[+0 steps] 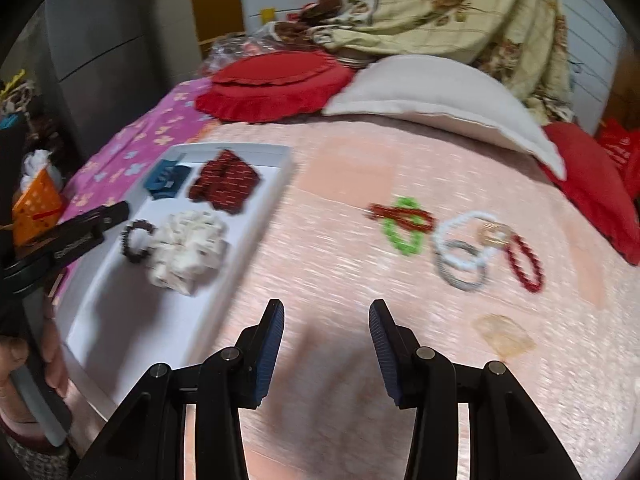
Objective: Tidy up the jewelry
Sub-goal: 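Move both open tools back over the remaining bracelets on the bed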
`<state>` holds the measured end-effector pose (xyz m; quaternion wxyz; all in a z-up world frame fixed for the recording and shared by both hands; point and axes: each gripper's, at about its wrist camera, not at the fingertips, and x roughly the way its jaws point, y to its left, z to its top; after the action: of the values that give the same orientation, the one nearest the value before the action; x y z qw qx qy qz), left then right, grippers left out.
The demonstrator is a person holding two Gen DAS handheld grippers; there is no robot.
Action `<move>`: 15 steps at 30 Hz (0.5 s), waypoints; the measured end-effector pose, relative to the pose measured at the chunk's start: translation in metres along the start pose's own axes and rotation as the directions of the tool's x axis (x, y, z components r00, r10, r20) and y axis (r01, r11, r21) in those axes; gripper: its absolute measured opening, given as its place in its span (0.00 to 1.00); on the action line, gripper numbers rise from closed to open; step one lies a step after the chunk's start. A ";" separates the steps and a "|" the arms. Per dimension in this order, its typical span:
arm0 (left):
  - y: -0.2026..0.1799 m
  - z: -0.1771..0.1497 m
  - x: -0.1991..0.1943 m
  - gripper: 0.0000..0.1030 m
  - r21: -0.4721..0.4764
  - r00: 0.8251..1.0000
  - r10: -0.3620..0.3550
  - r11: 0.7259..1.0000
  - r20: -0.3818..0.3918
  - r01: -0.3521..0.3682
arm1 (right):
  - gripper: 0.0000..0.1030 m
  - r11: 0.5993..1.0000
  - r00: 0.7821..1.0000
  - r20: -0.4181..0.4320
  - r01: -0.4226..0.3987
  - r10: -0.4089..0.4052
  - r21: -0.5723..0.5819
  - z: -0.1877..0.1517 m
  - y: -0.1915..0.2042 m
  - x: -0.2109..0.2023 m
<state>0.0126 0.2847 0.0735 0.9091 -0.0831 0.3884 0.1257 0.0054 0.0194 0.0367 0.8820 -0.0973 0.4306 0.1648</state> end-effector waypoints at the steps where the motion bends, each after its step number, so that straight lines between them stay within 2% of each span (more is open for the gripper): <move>1: -0.005 -0.002 -0.002 0.32 0.009 1.000 0.000 1.000 0.003 0.000 | 0.41 1.000 1.000 -0.001 0.013 -0.013 0.005 -0.003 -0.007 -0.002; 6: -0.029 -0.013 -0.021 0.32 0.054 0.999 -0.011 0.999 0.044 0.009 | 0.41 0.998 0.999 0.010 0.052 -0.053 0.026 -0.017 -0.038 -0.015; 11: -0.051 -0.025 -0.047 0.32 0.073 0.994 -0.085 0.994 0.065 0.080 | 0.42 0.994 0.997 0.028 0.069 -0.072 0.081 -0.030 -0.084 -0.022; 15: -0.071 -0.036 -0.060 0.32 0.094 0.989 -0.143 0.986 0.038 0.139 | 0.42 0.984 0.996 0.024 0.084 -0.089 0.160 -0.042 -0.135 -0.021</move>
<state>-0.0312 0.1986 0.0964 0.9269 -0.0660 0.3667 0.0449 0.0131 -0.1238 0.0315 0.8998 -0.0430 0.4240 0.0930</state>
